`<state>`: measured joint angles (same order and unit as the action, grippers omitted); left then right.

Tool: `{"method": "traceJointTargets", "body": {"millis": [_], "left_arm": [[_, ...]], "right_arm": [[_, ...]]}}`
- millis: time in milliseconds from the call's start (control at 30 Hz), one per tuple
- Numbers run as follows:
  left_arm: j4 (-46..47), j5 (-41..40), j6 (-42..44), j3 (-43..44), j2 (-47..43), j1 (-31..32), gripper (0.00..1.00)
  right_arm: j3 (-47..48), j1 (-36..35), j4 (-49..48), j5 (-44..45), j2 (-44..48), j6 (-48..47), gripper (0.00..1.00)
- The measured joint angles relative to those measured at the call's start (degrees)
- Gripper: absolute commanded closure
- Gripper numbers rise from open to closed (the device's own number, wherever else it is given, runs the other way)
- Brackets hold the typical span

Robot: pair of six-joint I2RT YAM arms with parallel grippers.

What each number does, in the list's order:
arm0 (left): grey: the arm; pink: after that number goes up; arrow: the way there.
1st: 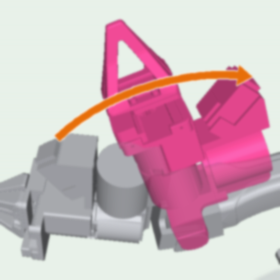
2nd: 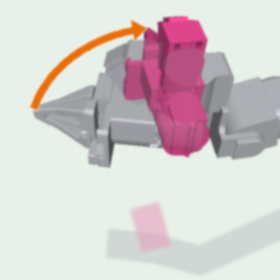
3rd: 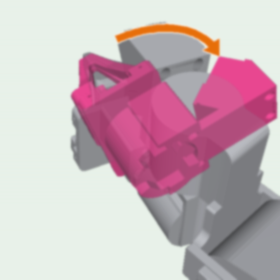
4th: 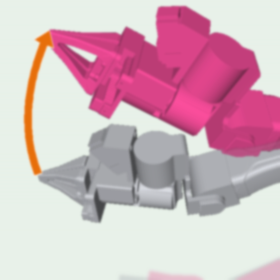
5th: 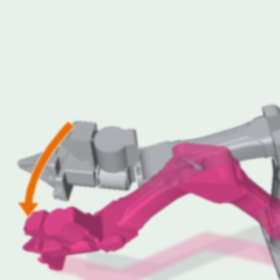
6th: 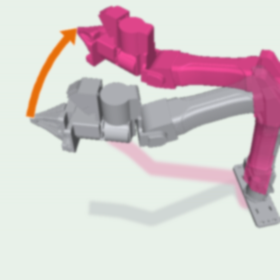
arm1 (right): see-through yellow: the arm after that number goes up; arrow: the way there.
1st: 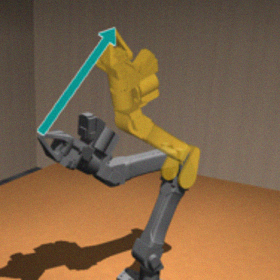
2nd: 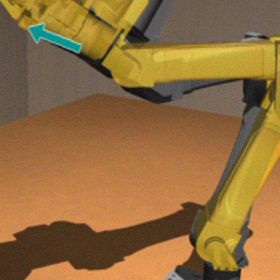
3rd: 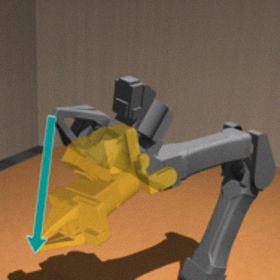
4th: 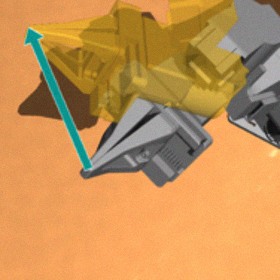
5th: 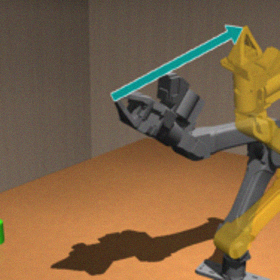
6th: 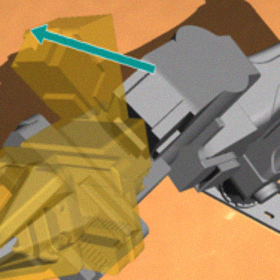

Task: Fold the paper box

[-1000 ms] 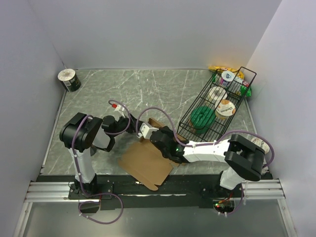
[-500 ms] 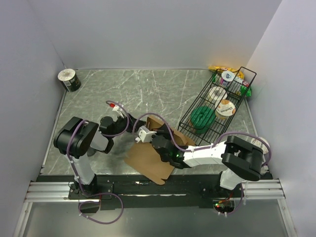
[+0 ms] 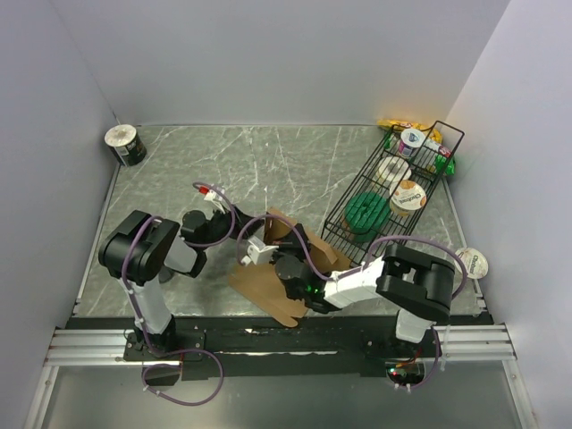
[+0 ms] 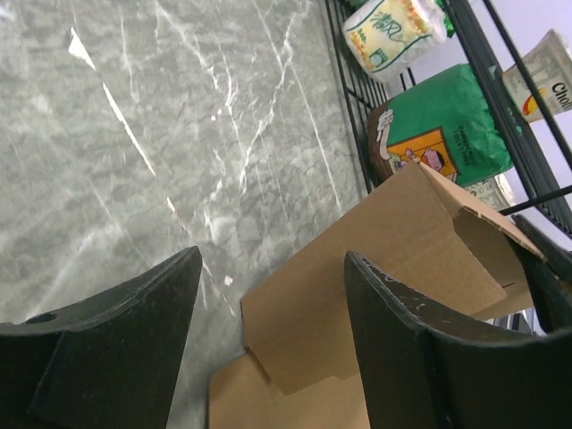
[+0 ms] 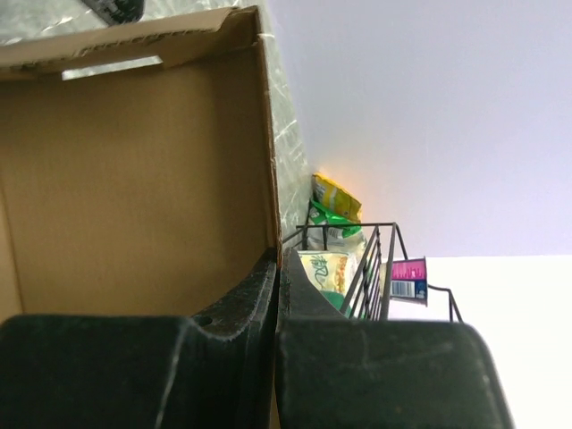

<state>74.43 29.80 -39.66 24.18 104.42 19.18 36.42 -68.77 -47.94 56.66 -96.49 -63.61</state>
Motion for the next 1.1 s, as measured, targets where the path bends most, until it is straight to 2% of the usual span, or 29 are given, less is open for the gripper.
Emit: {"method": "traceJointTargets", "body": {"millis": [500,867,1100], "left_arm": [[1.20,-2.82,1.60,-5.22,-1.84,0.57,0.27],[1.66,-1.49,1.49,-11.89,-1.86,1.03,0.28],[1.73,1.38,1.68,-11.93,-1.81,1.49,0.27]], "right_arm": [[-2.38,-5.84,-9.01,3.91,-1.73,-3.13,1.00],[-2.36,-6.45,-0.17,2.82,1.68,5.99,1.00],[-1.88,-6.45,2.71,2.64,2.54,9.44,1.00]]}}
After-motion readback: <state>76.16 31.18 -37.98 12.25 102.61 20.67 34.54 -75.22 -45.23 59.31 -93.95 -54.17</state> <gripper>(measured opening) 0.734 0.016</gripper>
